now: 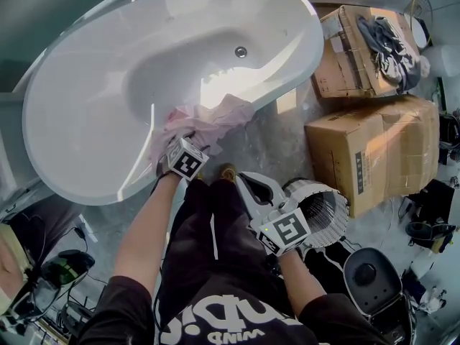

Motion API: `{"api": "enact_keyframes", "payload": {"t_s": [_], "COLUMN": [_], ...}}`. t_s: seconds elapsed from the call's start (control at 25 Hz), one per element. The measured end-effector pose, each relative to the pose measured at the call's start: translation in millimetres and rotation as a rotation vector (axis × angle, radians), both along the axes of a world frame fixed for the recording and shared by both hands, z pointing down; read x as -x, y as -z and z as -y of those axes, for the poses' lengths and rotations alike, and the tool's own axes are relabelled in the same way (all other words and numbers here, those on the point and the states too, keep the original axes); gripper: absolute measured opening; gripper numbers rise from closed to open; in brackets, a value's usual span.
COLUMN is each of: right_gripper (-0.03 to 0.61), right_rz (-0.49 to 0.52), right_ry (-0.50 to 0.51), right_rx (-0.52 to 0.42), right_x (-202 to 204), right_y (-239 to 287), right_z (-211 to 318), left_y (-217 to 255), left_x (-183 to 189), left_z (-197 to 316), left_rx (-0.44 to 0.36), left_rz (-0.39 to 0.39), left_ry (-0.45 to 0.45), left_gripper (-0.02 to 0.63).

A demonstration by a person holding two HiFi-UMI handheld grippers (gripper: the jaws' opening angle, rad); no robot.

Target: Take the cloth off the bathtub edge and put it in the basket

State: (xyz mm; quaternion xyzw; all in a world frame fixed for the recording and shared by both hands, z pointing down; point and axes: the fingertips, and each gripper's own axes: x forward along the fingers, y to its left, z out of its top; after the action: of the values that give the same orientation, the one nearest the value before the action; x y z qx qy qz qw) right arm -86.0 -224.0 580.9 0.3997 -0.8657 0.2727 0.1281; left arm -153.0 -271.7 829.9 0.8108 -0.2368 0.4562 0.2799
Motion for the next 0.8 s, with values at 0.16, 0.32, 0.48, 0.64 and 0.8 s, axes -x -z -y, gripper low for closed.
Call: {"api": "enact_keyframes", "payload": {"t_s": [0.16, 0.32, 0.48, 0.64, 0.8], "right_gripper": [0.009, 0.009, 0.009, 0.009, 0.009], "right_rz": [-0.001, -0.006, -0.011, -0.009, -0.006], "right_ry": [0.000, -0.004, -0.011, -0.012, -0.007], "right_rx": [0.009, 0.013, 0.019, 0.016, 0.011], "right_x": [-2, -5, -8, -8, -6], "right_y": [-3, -4, -6, -4, 0], "right_z": [-3, -5, -7, -9, -10], "left_y": [-3, -6, -4, 2, 7], "left_x": [-2, -3, -3, -3, -1], "left_z": [-2, -3, -2, -3, -3], "left_rx": [0.019, 0.048, 0.066, 0.050, 0.053], "left_rz": [0.019, 0.045, 0.031, 0.014, 0.019], "left_ry": [-0.012, -0.030, -0.046, -0.052, -0.048], "left_gripper": [0.259, 0.259, 0.260, 0.242, 0.224]}}
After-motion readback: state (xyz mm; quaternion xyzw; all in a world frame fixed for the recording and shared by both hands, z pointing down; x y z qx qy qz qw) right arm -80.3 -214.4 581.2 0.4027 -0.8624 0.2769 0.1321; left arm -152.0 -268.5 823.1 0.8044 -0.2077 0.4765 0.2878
